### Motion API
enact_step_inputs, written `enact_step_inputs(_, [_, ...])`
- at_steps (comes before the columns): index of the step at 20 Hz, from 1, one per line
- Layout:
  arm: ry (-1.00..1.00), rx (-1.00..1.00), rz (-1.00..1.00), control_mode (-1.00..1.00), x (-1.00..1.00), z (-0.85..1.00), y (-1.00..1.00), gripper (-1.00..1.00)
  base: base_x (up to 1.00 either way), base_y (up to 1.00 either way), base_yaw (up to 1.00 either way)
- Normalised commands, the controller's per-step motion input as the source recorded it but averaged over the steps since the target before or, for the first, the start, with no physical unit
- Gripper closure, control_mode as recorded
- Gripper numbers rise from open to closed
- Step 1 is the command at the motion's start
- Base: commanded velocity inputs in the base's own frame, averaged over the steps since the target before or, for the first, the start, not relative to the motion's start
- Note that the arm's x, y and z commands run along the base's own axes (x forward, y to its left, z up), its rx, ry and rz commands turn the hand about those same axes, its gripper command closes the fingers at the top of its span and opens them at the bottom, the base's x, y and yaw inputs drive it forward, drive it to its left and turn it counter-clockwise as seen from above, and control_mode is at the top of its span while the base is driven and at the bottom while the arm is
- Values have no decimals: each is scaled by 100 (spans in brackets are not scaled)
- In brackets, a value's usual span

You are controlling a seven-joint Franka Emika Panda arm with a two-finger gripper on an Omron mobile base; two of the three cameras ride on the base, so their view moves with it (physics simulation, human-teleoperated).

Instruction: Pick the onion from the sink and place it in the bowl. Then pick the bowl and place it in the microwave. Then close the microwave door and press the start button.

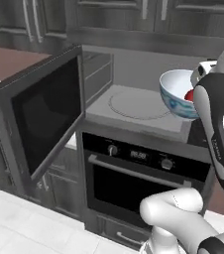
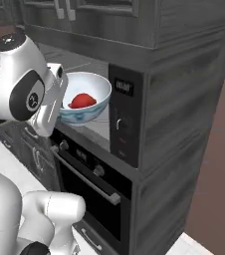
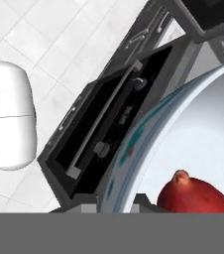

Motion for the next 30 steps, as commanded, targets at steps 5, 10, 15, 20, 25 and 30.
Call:
enact_step_inputs(5, [0,0,0,100,0,0,0,100,-34,35,-61])
enact_step_inputs(10, [0,0,0,100,0,0,0,100,-13,60,-52])
enact_step_inputs(15, [0,0,0,100,0,0,0,100,-2,67,-41])
enact_step_inputs(20, [0,0,0,100,0,0,0,100,2,32,-22])
enact_step_inputs(25, [0,0,0,100,0,0,0,100,-35,1,-6])
enact_step_inputs(30, [0,0,0,100,0,0,0,100,-21,10,0])
